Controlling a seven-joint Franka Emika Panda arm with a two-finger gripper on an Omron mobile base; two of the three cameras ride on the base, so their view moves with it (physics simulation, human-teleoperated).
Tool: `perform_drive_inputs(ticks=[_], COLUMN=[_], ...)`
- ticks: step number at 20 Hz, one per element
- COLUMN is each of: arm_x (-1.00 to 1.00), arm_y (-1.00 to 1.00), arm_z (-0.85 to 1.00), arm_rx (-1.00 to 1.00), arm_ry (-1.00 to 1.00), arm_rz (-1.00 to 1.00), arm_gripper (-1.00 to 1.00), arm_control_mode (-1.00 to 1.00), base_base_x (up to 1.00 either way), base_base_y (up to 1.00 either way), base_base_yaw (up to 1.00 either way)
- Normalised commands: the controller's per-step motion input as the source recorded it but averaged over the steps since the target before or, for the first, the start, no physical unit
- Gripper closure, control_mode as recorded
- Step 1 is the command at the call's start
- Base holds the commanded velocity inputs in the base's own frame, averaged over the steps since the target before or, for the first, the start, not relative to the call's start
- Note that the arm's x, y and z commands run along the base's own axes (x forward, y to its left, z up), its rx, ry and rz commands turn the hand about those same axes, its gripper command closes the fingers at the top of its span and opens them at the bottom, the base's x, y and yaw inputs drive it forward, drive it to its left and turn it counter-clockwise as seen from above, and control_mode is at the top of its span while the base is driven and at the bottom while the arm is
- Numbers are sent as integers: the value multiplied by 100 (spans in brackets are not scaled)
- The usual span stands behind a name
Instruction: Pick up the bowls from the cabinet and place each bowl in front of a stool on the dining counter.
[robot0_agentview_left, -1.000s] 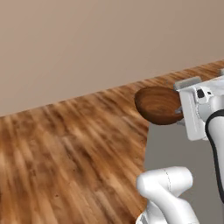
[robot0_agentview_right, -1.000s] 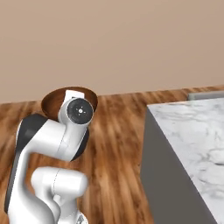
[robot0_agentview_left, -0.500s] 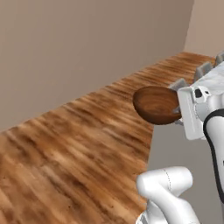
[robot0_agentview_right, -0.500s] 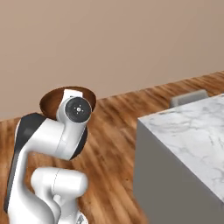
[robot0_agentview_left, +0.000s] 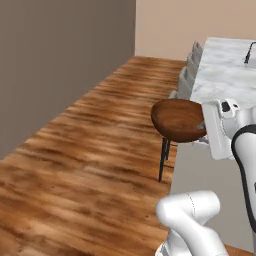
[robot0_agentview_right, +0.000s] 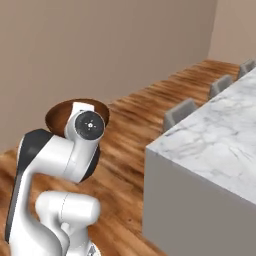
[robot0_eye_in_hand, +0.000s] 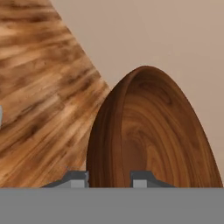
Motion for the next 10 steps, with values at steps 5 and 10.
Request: perform_drive_inputs(ticks=[5,10], arm_x=[0,0], arm_y=[0,0], arm_z=[0,0], arm_rx=[0,0], arm_ry=[0,0], arm_rz=[0,0], arm_gripper=[100,100], arm_control_mode=[100,100], base_base_x=[27,12], base_base_y=[82,86], base_base_yaw=[-75,-73])
